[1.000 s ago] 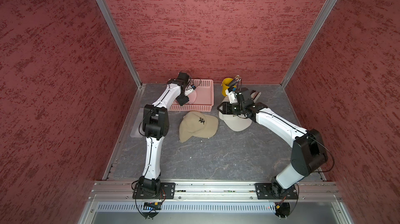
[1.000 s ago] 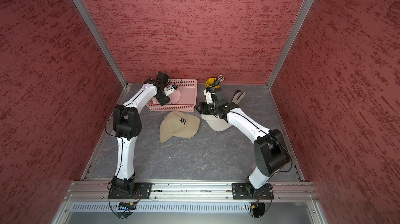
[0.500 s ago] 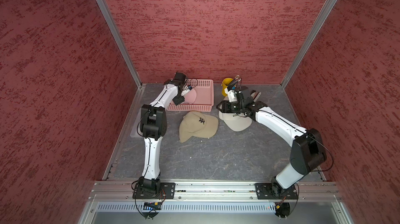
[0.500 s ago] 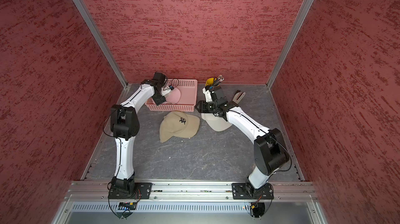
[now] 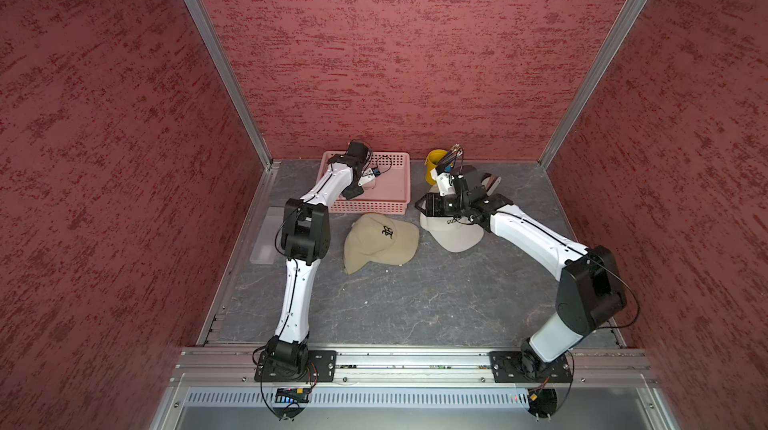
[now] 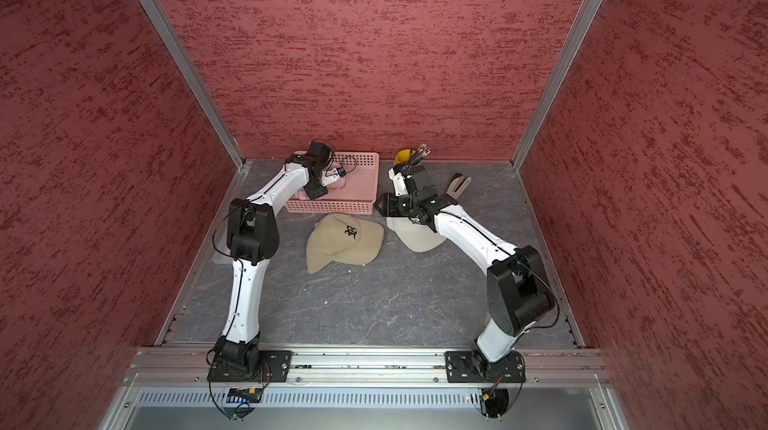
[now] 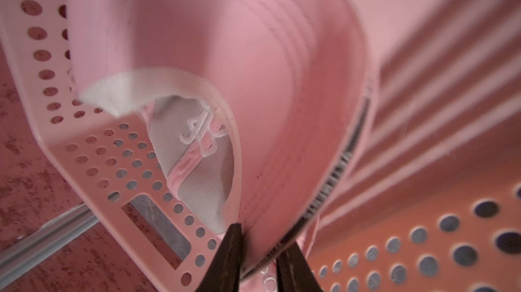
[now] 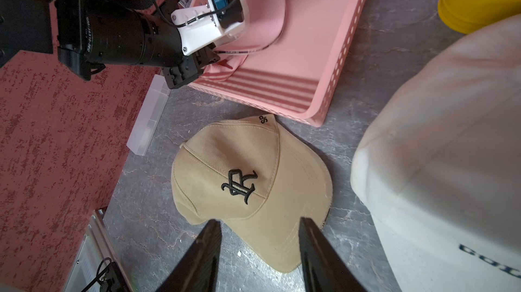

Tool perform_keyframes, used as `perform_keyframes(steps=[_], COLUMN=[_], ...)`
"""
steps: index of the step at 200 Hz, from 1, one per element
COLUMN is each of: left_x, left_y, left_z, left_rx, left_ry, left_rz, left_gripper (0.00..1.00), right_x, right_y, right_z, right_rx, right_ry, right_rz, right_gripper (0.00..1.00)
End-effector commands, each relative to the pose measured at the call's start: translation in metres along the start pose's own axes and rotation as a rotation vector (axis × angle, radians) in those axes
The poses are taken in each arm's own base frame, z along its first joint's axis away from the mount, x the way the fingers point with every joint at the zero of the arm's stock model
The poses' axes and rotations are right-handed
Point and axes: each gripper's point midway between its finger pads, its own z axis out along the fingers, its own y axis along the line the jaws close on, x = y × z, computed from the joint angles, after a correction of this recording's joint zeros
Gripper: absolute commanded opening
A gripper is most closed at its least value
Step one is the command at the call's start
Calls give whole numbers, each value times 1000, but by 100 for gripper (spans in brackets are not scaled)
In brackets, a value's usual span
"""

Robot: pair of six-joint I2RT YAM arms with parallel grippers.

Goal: Turn the baseball cap inside out
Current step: Pick up the baseball cap from the basket.

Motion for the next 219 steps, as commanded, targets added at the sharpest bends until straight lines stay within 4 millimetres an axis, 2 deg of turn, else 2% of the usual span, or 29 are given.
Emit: perform_keyframes(steps=[1,10,27,66,103,134,149,173,195,219], left_x=[-9,-9,-10,-26,-39,-37,-34,-29,-23,-30], left_y=[1,2,10,38,71,83,86,78,68,33], left_z=[-9,-11,-17,-51,-100,-140,-166,-212,-258,-294], left_rx=[14,15,-14,-111,-241,-275,-277,-174,-76,94], left_ry=[-42,-47,-60,-192,-332,-399,-439,-559,-698,-881], left_rz=[-13,-22,-51,-139,-232,-303,-360,-512,-690,-779], left_gripper=[12,10,0,0,0,0,0,0,0,0], right_x=[-5,-5,-5,-6,-6,-6,-9,-16,-24,-33], right_y=[1,2,2,2,6,8,7,11,25,47], right_z=[6,6,5,-3,-14,-22,-28,-38,-48,-62], right_rx=[-28,-33,-34,-17,-14,-3,17,36,-4,-77], right_ry=[-13,-13,-15,-29,-41,-42,-51,-71,-87,-109], right_rz=[6,7,7,-11,-22,-47,-67,-94,-107,-107], right_gripper=[49,49,48,48,48,49,49,49,49,49])
